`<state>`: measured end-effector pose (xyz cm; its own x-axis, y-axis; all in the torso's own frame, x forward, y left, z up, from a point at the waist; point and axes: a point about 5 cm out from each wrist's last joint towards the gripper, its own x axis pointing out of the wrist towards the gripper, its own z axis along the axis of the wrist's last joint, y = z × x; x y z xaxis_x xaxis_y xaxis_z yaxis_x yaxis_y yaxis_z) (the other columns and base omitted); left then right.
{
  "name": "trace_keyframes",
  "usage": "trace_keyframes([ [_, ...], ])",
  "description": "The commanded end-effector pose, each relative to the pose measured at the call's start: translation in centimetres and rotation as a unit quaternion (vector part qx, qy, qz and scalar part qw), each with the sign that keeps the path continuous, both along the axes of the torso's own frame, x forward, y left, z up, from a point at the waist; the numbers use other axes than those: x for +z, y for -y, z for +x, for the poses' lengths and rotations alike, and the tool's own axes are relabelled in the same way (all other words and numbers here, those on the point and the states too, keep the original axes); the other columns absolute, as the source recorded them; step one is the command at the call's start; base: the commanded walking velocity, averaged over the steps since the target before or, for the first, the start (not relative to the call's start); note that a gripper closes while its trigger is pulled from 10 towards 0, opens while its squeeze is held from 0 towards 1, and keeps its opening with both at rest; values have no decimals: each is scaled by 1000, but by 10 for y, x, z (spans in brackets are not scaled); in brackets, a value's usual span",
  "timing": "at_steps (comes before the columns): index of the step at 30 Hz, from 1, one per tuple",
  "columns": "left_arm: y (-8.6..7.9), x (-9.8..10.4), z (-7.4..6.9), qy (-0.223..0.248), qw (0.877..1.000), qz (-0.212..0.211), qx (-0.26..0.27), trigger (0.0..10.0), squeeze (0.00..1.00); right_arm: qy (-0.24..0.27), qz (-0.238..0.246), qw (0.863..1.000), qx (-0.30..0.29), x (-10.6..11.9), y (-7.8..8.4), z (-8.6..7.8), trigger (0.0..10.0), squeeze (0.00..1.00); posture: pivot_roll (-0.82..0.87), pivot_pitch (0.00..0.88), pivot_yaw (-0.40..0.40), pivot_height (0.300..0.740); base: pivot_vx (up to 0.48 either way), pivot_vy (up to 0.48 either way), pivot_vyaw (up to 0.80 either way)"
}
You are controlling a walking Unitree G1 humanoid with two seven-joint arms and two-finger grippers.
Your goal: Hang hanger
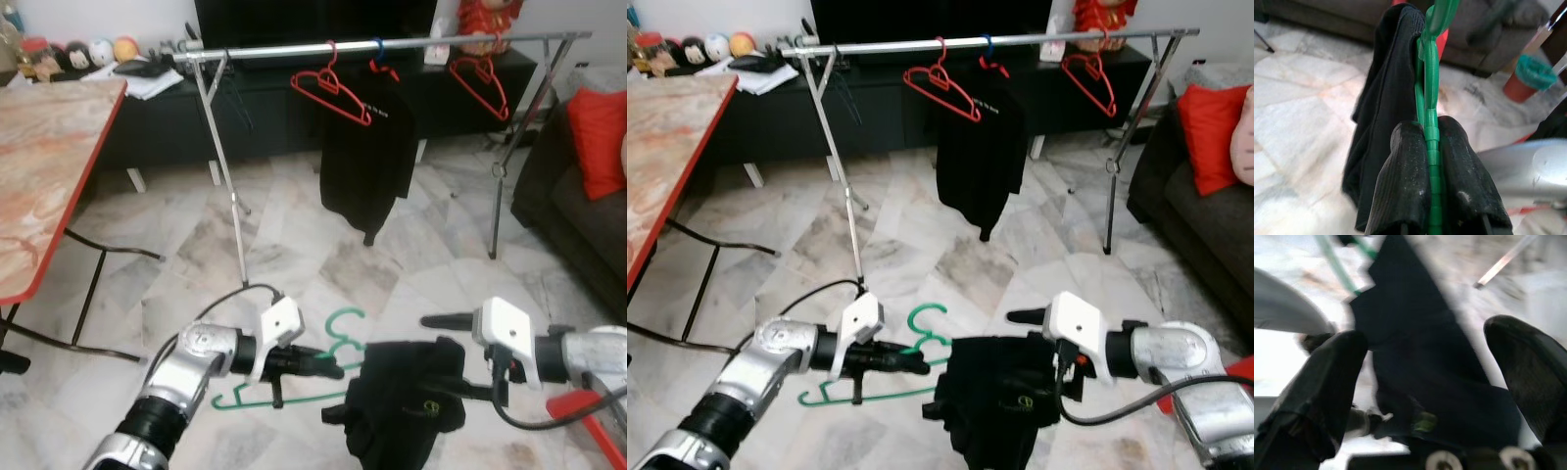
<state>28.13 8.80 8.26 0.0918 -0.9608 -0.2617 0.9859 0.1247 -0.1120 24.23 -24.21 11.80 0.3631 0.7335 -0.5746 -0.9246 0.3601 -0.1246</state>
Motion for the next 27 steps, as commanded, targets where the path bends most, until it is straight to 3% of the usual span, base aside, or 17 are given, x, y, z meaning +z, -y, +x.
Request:
trace_keyframes([
  [1,-2,10,0,13,1000,-25,-3,10000,0,-10,2,999,35,3,-1,-7,10000,0,-229,55,-7,740,0,0,0],
  [3,-2,9,-2,10,1000,-21,-11,10000,0,-13,-7,999,47,4,3,-8,10000,0,-229,54,-8,740,0,0,0],
  [8,-1,12,-5,9,999,-18,-29,10000,0,18,-21,999,29,5,11,7,10000,0,-225,51,-15,740,0,0,0],
  [20,2,14,-12,12,998,-12,-53,10000,0,32,10,998,48,4,-1,18,10000,0,-219,53,-21,740,0,0,0],
  [27,4,16,-14,14,998,-9,-62,10000,0,11,30,996,79,-3,-11,17,10000,0,-213,54,-22,740,0,0,0],
])
